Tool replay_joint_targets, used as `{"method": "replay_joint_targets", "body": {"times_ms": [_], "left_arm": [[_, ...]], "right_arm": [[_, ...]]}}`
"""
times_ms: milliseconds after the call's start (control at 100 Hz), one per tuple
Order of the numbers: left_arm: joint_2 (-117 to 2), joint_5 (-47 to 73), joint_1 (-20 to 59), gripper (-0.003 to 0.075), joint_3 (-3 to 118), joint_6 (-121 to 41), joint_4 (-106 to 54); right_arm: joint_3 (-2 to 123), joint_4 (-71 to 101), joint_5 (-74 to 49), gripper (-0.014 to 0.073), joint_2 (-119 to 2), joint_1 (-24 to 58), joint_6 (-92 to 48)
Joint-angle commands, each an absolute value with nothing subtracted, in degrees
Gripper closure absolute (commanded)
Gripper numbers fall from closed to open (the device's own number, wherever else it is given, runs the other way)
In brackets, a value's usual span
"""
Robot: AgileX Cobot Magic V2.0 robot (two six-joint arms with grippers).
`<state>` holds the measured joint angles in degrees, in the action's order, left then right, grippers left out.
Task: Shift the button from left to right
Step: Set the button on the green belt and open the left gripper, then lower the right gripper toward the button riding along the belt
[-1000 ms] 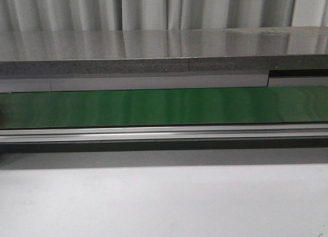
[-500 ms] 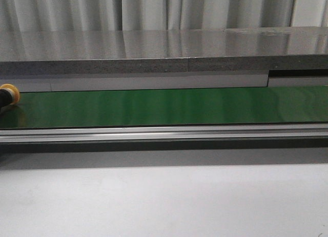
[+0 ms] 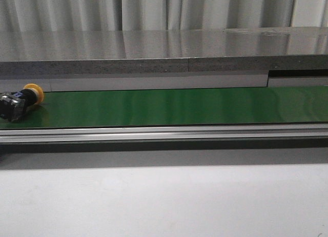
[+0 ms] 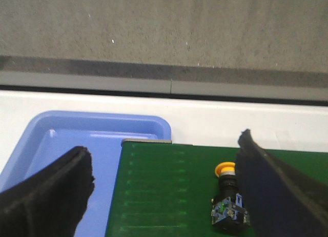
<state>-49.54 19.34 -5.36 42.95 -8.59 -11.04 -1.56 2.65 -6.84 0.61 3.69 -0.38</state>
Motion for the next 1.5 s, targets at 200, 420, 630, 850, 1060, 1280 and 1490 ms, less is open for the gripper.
{"method": "replay_joint_targets", "body": {"times_ms": [200,420,630,850,1060,1280,1490], "left_arm": [[-33.3,9.5,-4.9,0.0163,33.8,-10.2,-12.1],[-23.3,6.9,-1.4,0.0166,26.0,-10.2,-12.1],[-18.8,7.4,-0.3,0.0189,21.1,-10.2,-12.1],[-18.7,6.5,-0.3,0.0458,20.9,-10.2,-12.1],[-18.7,6.5,-0.3,0.0740,20.9,-10.2,-12.1],[-18.7,6.5,-0.3,0.0740,20.9,-10.2,-12.1],[-18.7,6.5,-0.3,0.0740,20.9,-10.2,-12.1]], "right_arm": [[-0.7,2.1,-2.1,0.0661,1.8,3.7,-0.4],[-0.7,2.1,-2.1,0.0661,1.8,3.7,-0.4],[-0.7,2.1,-2.1,0.0661,1.8,3.7,-0.4],[-0.7,2.1,-2.1,0.0661,1.8,3.7,-0.4],[-0.7,2.1,-2.1,0.0661,1.8,3.7,-0.4],[-0.7,2.1,-1.8,0.0661,1.8,3.7,-0.4],[-0.7,5.3,0.7,0.0661,1.8,3.7,-0.4]]}}
